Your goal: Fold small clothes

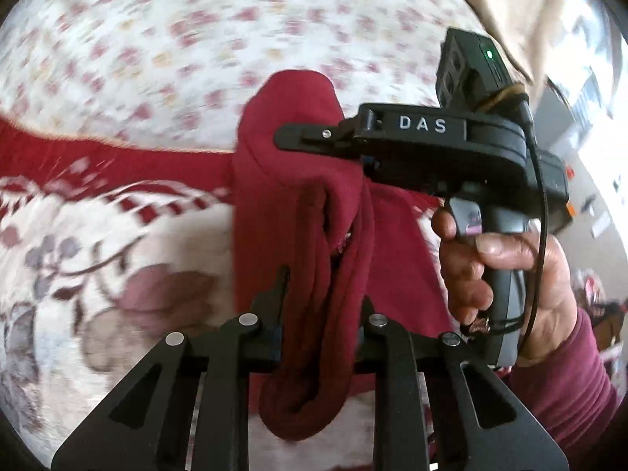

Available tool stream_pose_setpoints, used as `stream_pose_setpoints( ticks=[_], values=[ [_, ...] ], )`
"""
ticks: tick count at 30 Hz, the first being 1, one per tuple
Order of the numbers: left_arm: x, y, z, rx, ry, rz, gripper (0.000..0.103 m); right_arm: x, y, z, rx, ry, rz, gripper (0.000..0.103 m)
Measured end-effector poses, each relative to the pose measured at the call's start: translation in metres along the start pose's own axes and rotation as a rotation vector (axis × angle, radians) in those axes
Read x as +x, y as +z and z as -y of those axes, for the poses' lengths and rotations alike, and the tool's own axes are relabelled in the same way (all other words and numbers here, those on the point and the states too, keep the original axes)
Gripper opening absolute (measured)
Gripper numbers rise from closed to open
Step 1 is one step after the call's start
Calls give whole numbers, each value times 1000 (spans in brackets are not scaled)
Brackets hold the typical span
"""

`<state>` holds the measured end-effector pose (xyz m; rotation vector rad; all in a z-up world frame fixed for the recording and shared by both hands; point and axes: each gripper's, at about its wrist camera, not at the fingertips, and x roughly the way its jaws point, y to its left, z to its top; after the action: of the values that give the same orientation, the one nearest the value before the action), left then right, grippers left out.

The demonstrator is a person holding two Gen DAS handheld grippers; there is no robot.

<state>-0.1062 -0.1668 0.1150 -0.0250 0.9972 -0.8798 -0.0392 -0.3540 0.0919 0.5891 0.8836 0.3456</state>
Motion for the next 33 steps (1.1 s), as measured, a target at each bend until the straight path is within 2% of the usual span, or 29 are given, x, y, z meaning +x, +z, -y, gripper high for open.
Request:
stream_pose_setpoints(
  ticks=[3, 8, 12, 15, 16, 17, 18, 19, 20, 21, 23, 26, 29, 33],
  values=[
    [19, 5, 47, 79, -24, -28, 20, -46, -6, 22, 5, -12, 43, 26],
    [75, -2, 113, 176, -37, -121, 20, -109, -32, 86, 96, -60, 108, 26],
    [124, -15, 135, 196, -19, -190, 19, -125, -61, 146, 233, -131, 111, 26],
    [137, -16, 134, 163, -5, -185, 20, -118, -69, 175, 298, -137, 100, 26],
    [133, -15, 133, 161, -7, -185, 21, -115, -70, 182, 323, -132, 100, 26],
    [129, -14, 132, 167, -6, -190, 30, -116, -71, 188, 361, -108, 106, 26],
    [120, -13, 130, 175, -19, -211, 43, -118, -72, 191, 393, -71, 111, 32],
    [109, -17, 132, 178, -32, -224, 49, -121, -72, 192, 411, -54, 116, 48],
    [94, -17, 128, 179, -48, -218, 55, -129, -72, 191, 422, -56, 135, 54],
    [76, -22, 131, 188, -53, -198, 55, -137, -73, 188, 415, -71, 153, 57],
    [55, -24, 121, 210, -34, -156, 56, -148, -75, 177, 377, -95, 161, 57],
    [41, -22, 93, 183, 46, -86, 56, -155, -78, 164, 345, -107, 160, 60],
    [41, -28, 76, 168, 140, -69, 56, -150, -84, 151, 332, -213, 129, 63],
    [41, -46, 54, 114, 134, -88, 56, -167, -98, 117, 225, -210, 174, 63]
  ],
)
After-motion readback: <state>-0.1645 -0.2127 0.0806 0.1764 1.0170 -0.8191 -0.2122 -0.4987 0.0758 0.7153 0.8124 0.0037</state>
